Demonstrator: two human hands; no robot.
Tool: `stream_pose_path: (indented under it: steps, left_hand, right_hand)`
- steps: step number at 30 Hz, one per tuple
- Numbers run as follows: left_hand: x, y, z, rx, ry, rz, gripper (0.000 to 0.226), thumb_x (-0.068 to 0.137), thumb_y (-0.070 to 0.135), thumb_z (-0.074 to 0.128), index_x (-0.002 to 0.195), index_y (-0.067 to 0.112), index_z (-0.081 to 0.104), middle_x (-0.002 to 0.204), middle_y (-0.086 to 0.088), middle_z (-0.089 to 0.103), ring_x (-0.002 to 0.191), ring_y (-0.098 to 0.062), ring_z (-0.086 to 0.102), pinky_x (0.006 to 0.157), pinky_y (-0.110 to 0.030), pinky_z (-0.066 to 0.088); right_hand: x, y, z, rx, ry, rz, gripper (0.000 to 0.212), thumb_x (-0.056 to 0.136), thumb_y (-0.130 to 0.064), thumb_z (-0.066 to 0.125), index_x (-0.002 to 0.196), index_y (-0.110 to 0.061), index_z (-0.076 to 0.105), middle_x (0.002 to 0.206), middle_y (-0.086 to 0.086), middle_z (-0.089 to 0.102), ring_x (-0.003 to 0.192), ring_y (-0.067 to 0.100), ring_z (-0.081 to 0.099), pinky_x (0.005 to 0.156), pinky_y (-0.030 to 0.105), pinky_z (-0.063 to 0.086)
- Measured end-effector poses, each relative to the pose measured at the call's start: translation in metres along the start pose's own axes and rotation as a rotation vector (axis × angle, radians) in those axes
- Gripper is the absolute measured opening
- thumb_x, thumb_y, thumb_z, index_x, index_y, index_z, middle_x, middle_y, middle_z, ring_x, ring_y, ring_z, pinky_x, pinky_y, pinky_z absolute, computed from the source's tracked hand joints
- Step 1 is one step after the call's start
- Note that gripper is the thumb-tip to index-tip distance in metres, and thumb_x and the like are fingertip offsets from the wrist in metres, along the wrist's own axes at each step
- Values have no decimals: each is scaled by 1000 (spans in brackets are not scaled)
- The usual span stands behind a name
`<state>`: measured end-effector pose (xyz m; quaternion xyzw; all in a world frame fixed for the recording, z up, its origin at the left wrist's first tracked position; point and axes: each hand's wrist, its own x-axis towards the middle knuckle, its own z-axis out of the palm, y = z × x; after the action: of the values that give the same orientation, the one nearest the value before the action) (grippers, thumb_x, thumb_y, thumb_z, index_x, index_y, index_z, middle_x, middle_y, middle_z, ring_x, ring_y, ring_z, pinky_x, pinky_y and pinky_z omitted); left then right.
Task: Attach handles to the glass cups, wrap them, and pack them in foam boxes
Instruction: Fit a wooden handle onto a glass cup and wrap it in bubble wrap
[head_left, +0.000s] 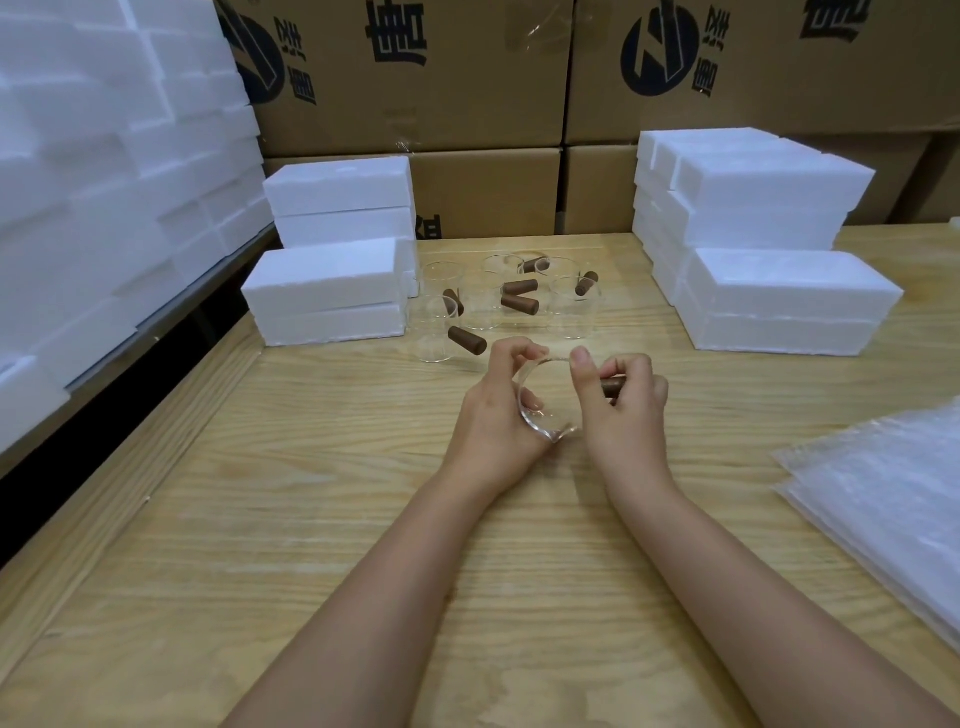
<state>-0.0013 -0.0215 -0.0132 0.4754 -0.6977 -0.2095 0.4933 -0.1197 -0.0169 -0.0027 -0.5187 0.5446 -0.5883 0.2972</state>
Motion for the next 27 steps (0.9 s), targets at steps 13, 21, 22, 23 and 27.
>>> stream_pose_path:
  steps: [13,21,22,23,27]
  left_hand:
    - [1,4,-10,-60,5,-110,66,65,18,88,100,39,35,105,10,66,68,-12,64,64,-16,48]
    - [1,3,-9,-41,-16,-124,69,60,11,86,98,42,38,104,12,63,60,2,58,60,-10,45]
    - [1,3,-9,-31,-15,-125,69,60,10,85,97,44,38,104,13,63,61,1,58,59,-9,43]
    - [1,3,-8,-19,-13,-126,68,61,10,84,97,45,38,105,13,63,63,-2,59,58,-10,43]
    - [0,4,-7,20,-17,-124,62,66,11,79,97,46,37,103,10,65,66,-4,60,60,-11,43]
  right_hand:
    - [16,4,-36,142,-518,-21,39,67,-17,79,96,-26,54,96,-5,56,71,5,51,73,18,49]
    - [11,5,-29,-46,-423,-21,76,31,-56,81,95,-36,46,108,-8,48,74,-4,48,73,15,41]
    - [10,4,-28,-86,-402,-28,77,31,-56,82,95,-37,44,108,-11,44,76,-11,48,73,12,40]
    - [10,4,-26,-125,-382,-33,77,34,-53,86,96,-37,43,107,-14,39,77,-17,46,74,10,39]
    - [8,6,-15,-213,-257,-4,77,47,-47,89,104,-26,42,107,-10,31,89,-10,44,73,4,38]
